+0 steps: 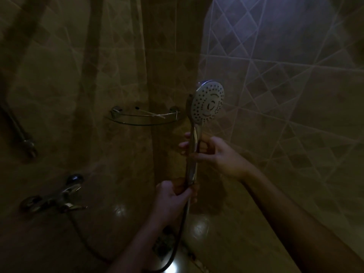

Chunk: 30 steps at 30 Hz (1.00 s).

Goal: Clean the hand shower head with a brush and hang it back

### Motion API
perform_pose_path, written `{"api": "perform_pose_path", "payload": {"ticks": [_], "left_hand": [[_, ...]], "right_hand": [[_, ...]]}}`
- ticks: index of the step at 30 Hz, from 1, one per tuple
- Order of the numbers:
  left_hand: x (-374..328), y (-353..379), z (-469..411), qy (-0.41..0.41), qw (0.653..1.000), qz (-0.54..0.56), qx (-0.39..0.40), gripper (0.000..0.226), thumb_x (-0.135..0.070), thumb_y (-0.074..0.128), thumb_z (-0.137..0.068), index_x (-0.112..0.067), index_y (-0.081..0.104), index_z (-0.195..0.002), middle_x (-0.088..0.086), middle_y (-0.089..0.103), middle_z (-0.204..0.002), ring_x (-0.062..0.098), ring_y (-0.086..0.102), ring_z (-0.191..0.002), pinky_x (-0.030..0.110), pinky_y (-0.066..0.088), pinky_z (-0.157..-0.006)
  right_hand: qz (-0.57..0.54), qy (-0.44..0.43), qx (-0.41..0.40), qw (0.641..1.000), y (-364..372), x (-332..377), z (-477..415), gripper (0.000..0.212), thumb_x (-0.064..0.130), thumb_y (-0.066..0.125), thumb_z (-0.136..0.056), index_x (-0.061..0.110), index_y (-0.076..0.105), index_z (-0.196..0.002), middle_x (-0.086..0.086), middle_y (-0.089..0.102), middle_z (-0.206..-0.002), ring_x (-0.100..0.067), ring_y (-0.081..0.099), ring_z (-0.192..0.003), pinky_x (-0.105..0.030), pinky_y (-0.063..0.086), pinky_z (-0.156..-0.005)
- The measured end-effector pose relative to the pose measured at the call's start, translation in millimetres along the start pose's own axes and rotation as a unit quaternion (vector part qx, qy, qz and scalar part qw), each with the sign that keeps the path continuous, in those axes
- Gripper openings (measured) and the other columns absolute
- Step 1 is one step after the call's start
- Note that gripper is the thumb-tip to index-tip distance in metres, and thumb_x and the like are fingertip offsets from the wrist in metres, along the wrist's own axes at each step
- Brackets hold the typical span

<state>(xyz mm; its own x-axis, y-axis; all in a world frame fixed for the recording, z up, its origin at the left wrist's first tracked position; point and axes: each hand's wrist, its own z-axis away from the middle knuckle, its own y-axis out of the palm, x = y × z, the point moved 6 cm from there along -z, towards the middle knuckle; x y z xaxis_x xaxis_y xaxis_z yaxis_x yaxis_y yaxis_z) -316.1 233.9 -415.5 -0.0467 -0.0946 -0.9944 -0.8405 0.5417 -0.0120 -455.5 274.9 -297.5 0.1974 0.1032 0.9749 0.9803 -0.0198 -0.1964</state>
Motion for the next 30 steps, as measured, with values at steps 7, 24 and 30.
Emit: {"api": "perform_pose_path", "payload": {"ticks": [7,24,30], "left_hand": [[3.7,3.9,-4.9,-0.016,1.000,0.002,-0.009,0.011,-0.026,0.083,-0.076,-0.020,0.081,-0.085,0.011,0.079,-0.078,0.027,0.077,-0.075,0.061,0.060,-0.078],[-3.2,5.4,-8.7,-0.007,1.000,0.010,-0.008,0.013,-0.022,0.080,-0.081,-0.012,0.081,-0.087,0.014,0.079,-0.078,0.036,0.076,-0.079,0.061,0.059,-0.078],[-3.2,7.3,-10.9,0.037,0.999,-0.019,0.012,0.013,-0.026,0.078,-0.082,-0.013,0.078,-0.086,0.009,0.076,-0.076,0.026,0.074,-0.074,0.063,0.058,-0.073]], "right_hand": [[0.032,-0.055,-0.045,0.997,-0.2,5.4,-1.1,0.052,-0.006,0.071,-0.085,0.007,0.054,-0.132,0.008,0.071,-0.105,-0.001,0.071,-0.099,-0.016,0.056,-0.080],[0.048,-0.041,-0.010,0.998,-11.7,8.0,-2.9,0.040,0.000,0.061,-0.094,0.005,0.056,-0.133,-0.013,0.064,-0.128,-0.022,0.064,-0.121,-0.041,0.053,-0.102],[0.048,-0.057,-0.046,0.996,-9.2,5.6,-3.8,0.030,0.004,0.072,-0.086,-0.001,0.057,-0.111,0.004,0.062,-0.084,-0.012,0.064,-0.081,-0.031,0.057,-0.081]]}}
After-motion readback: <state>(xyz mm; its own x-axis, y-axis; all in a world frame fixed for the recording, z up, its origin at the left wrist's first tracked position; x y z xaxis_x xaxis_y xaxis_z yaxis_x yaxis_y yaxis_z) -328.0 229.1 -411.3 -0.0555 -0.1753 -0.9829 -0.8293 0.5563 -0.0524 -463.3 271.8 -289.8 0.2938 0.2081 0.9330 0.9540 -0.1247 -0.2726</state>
